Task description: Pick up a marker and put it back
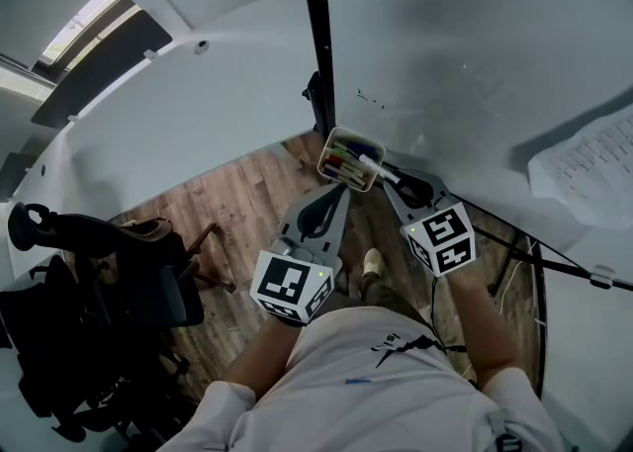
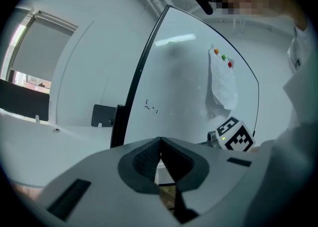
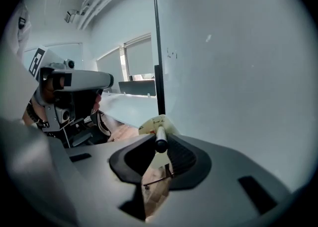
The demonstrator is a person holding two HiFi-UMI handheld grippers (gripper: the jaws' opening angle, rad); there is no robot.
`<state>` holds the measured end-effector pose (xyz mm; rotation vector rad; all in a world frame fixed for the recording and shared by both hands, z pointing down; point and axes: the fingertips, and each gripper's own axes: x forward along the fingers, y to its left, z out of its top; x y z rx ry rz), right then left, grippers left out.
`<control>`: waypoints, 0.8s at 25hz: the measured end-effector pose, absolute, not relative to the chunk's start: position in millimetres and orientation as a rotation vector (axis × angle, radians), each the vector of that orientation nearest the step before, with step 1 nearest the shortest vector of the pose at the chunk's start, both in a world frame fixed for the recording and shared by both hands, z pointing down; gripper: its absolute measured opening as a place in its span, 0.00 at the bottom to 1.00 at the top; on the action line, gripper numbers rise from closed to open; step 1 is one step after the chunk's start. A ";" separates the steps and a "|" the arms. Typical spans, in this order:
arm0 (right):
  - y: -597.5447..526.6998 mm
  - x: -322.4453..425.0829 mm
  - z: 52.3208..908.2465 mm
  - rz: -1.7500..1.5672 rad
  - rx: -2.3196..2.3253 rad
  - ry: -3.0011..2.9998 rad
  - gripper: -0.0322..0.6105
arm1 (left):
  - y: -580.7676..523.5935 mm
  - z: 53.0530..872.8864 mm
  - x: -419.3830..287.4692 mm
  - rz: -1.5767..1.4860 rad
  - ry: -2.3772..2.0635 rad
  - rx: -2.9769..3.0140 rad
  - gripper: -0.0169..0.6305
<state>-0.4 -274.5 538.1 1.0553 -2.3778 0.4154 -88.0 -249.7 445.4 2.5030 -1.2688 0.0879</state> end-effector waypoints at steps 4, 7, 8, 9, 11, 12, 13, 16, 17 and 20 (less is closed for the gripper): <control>-280.6 -4.3 550.2 0.431 1.047 -2.355 0.18 | -254.9 450.8 -91.1 0.098 -1.256 2.496 0.04; -285.5 -6.4 557.9 0.431 1.030 -2.333 0.18 | -259.5 452.6 -94.5 0.100 -1.256 2.491 0.04; -286.7 -6.6 561.1 0.433 1.025 -2.324 0.18 | -260.8 453.0 -95.5 0.100 -1.257 2.489 0.04; -287.7 -6.6 564.3 0.437 1.020 -2.316 0.18 | -261.8 453.6 -96.6 0.101 -1.257 2.486 0.04; -289.3 -7.2 569.5 0.444 1.014 -2.306 0.18 | -263.3 454.8 -99.0 0.104 -1.259 2.480 0.04; -290.3 -7.8 571.5 0.447 1.012 -2.305 0.18 | -264.1 455.4 -100.2 0.105 -1.260 2.478 0.04; -291.6 -8.5 573.1 0.449 1.010 -2.304 0.18 | -264.9 455.9 -101.2 0.106 -1.262 2.476 0.04; -295.1 -10.3 575.9 0.457 0.999 -2.304 0.18 | -267.5 456.4 -103.3 0.107 -1.267 2.471 0.04; -295.3 -10.8 576.2 0.465 0.992 -2.304 0.18 | -267.9 455.8 -103.3 0.107 -1.268 2.470 0.04; -293.0 -10.3 578.6 0.493 0.972 -2.303 0.18 | -267.5 454.3 -101.5 0.107 -1.270 2.471 0.04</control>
